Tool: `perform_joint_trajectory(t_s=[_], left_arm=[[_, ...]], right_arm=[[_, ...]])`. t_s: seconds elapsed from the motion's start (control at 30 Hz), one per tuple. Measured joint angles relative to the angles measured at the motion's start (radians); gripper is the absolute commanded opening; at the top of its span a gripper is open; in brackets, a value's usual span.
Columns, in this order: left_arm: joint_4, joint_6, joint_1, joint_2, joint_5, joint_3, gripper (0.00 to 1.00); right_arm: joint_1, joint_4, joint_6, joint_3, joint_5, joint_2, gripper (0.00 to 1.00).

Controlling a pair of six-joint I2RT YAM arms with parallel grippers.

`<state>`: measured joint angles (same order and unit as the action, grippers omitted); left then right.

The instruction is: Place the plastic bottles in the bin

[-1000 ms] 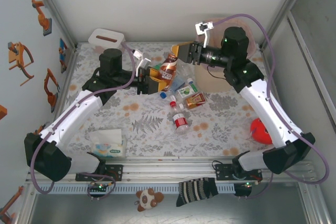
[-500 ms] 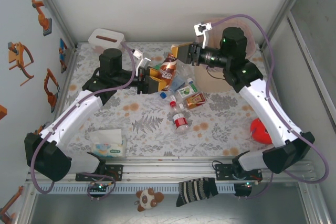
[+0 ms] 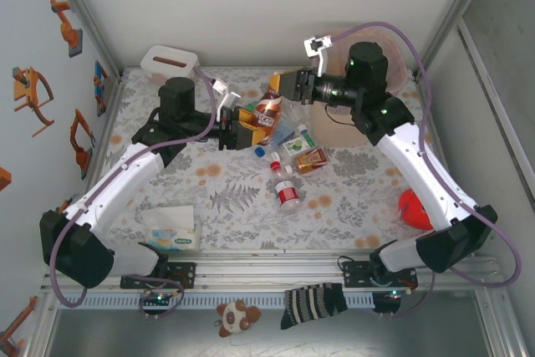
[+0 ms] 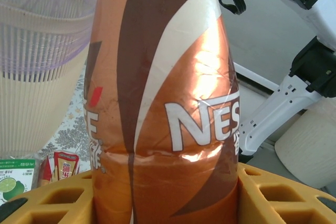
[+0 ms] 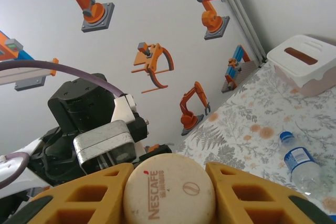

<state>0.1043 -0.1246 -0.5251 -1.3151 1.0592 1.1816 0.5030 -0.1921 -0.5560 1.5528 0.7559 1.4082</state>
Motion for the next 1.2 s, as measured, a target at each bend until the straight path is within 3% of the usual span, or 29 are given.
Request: perform_joint_trajectory(t_s=[0.17, 0.33, 0.63, 0.83, 0.97, 1.2], left_arm=[[0.001, -0.010, 0.000, 0.000, -0.011, 0.000, 0.72], [0.002, -0.009, 0.007, 0.011, -0.039, -0.002, 0.79], [0.025, -0.010, 0.089, 0.055, -0.130, -0.013, 0.79], [0.070, -0.009, 0.122, 0.038, -0.170, -0.002, 0.79], [0.086, -0.010, 0.127, -0.011, -0.173, 0.031, 0.79], [0.072, -0.029, 0.129, -0.078, -0.171, 0.054, 0.79]], right_arm=[[0.003, -0.023, 0.011, 0.011, -0.022, 0.000, 0.27], [0.004, -0.120, 0.060, 0.062, -0.106, 0.000, 0.27], [-0.013, -0.328, 0.191, 0.260, -0.369, 0.044, 0.27], [-0.106, -0.397, 0.214, 0.334, -0.579, 0.080, 0.28], [-0.188, -0.387, 0.210, 0.349, -0.700, 0.099, 0.27], [-0.248, -0.195, 0.223, 0.293, -0.901, 0.132, 0.26]])
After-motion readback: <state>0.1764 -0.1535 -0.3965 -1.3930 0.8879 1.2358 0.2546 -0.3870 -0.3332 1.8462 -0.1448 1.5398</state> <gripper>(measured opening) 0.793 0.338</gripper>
